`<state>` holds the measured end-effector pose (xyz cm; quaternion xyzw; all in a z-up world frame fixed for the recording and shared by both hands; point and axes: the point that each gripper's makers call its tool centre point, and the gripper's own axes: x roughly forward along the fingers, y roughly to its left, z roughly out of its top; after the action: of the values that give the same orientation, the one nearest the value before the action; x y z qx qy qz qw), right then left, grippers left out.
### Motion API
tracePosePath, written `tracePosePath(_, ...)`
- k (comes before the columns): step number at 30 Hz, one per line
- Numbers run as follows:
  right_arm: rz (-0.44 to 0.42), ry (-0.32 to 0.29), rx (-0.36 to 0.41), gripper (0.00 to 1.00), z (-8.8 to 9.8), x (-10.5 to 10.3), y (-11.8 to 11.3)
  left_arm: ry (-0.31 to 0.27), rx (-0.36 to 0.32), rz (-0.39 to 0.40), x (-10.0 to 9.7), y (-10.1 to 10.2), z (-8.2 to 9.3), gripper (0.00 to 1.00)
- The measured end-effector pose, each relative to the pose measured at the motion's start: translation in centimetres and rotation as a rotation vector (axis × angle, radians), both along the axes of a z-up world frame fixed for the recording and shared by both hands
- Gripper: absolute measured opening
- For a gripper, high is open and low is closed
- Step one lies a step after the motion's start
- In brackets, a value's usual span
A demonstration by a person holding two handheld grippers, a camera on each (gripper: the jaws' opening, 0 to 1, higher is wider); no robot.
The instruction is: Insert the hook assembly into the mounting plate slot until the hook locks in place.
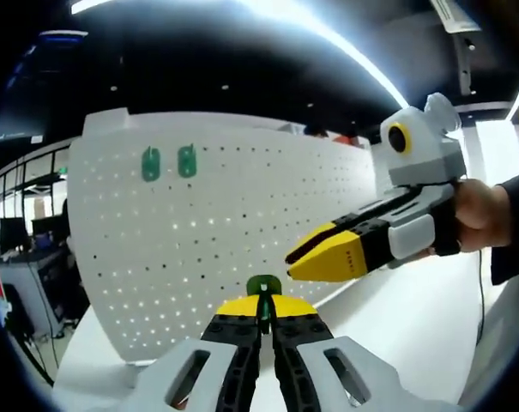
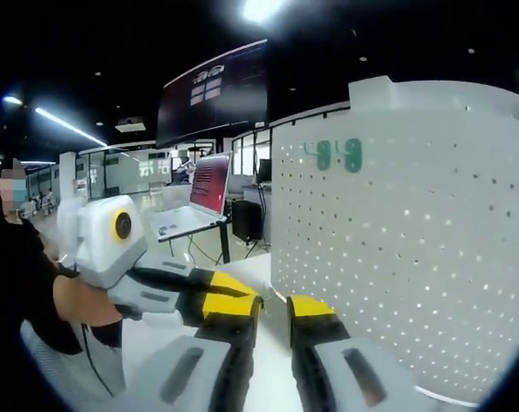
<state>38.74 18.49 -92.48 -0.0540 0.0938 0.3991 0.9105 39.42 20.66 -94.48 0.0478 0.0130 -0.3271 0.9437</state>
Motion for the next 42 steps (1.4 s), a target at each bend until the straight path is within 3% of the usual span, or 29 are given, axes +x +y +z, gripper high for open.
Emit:
tracePosePath(19,-0.032,-0.03,0.034,0.35,0.3,-1.9,-2.2,-0.001,-0.005,0.019,0.2,0.5,0.1,0.03)
tracePosePath(28,-0.044,-0.07,0.039,0.38,0.7,-3.2,-2.9,-0.009,-0.027,0.057,0.4,1.7,0.6,0.03)
tracePosePath(42,-0.055,-0.08,0.029,0.39,0.3,-4.3,-3.7,-0.028,-0.075,0.147,1.1,4.4,2.2,0.03)
